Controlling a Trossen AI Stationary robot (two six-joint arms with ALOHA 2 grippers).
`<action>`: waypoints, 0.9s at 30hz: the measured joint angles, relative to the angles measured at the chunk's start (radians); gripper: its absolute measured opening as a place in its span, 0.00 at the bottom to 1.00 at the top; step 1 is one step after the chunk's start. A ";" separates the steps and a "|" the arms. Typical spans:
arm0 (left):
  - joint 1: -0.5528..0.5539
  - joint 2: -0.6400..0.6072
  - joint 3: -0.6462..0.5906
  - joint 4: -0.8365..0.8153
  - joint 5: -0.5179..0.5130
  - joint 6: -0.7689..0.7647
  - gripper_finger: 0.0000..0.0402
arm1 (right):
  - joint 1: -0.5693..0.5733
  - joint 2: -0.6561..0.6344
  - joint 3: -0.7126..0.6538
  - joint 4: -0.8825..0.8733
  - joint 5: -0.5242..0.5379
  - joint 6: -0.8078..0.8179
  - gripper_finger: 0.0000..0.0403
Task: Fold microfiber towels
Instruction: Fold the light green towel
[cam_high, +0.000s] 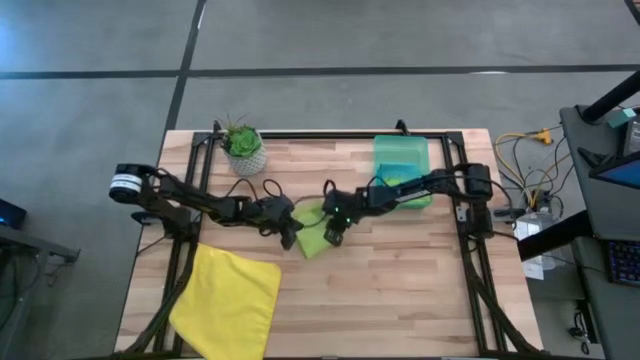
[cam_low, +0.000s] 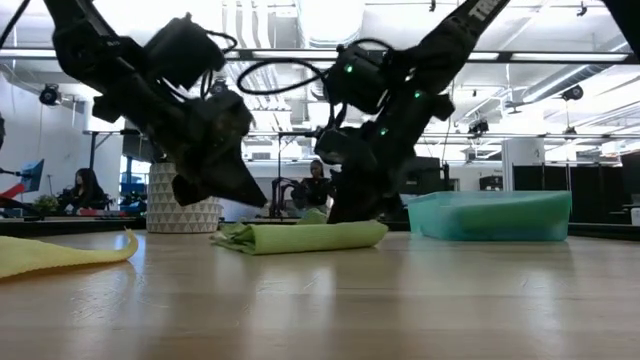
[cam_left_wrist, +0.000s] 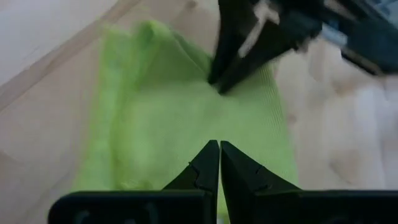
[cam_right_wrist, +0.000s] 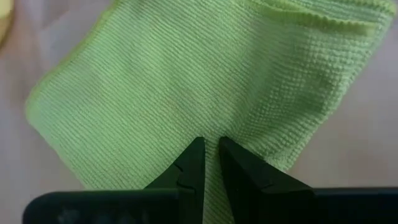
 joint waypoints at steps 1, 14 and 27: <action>-0.009 -0.008 0.000 0.002 -0.010 0.000 0.00 | 0.023 -0.006 -0.006 -0.008 0.000 0.032 0.12; -0.122 -0.089 0.006 0.079 0.088 -0.023 0.00 | 0.370 -0.160 0.010 -0.217 0.241 0.674 0.12; -0.330 0.119 0.164 -0.063 0.053 -0.149 0.00 | 0.447 -0.344 -0.091 -0.353 0.421 0.583 0.12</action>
